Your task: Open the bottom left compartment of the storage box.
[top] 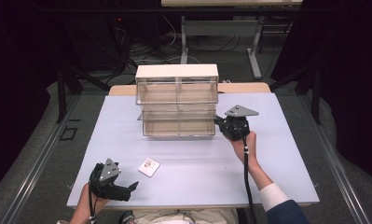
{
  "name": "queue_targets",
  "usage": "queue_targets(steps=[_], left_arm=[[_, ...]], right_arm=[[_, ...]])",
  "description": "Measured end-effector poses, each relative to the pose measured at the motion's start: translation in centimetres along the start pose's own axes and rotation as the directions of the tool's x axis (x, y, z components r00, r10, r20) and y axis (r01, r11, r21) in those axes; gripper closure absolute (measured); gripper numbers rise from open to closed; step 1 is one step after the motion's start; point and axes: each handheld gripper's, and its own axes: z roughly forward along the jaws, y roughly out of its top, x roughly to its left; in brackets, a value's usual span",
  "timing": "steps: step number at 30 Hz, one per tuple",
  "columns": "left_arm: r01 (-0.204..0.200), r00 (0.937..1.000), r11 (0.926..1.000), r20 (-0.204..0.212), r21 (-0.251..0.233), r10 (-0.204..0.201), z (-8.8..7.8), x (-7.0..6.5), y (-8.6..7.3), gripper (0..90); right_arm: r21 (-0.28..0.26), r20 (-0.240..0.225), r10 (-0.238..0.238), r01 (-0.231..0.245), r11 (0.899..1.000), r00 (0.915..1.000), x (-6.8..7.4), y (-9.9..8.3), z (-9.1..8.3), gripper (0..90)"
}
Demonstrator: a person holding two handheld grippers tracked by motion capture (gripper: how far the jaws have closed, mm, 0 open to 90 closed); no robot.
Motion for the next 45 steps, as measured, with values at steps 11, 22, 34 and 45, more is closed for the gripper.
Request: queue_targets(steps=[11,22,34,45], left_arm=[[0.005,1.0000,1.0000,0.000,-0.007,-0.005,0.0,0.0,0.0,0.2],[0.007,1.0000,0.9999,-0.005,0.010,-0.007,0.1,0.1,0.0,0.1],[0.016,0.9999,0.9999,-0.004,-0.005,-0.016,0.1,0.1,-0.1,0.1],[0.020,0.9998,0.9998,-0.005,-0.005,-0.020,0.1,0.2,-0.1,0.1]], right_arm=[[-0.017,0.015,0.010,-0.010,1.000,0.9998,-0.4,0.7,0.3,90.0],[-0.022,0.003,0.007,-0.007,1.000,1.0000,-0.1,1.2,1.2,90.0],[-0.016,0.002,0.011,-0.011,1.000,0.9999,-0.1,1.1,1.3,90.0],[-0.006,-0.003,0.003,-0.003,1.000,1.0000,-0.1,1.1,1.4,90.0]])
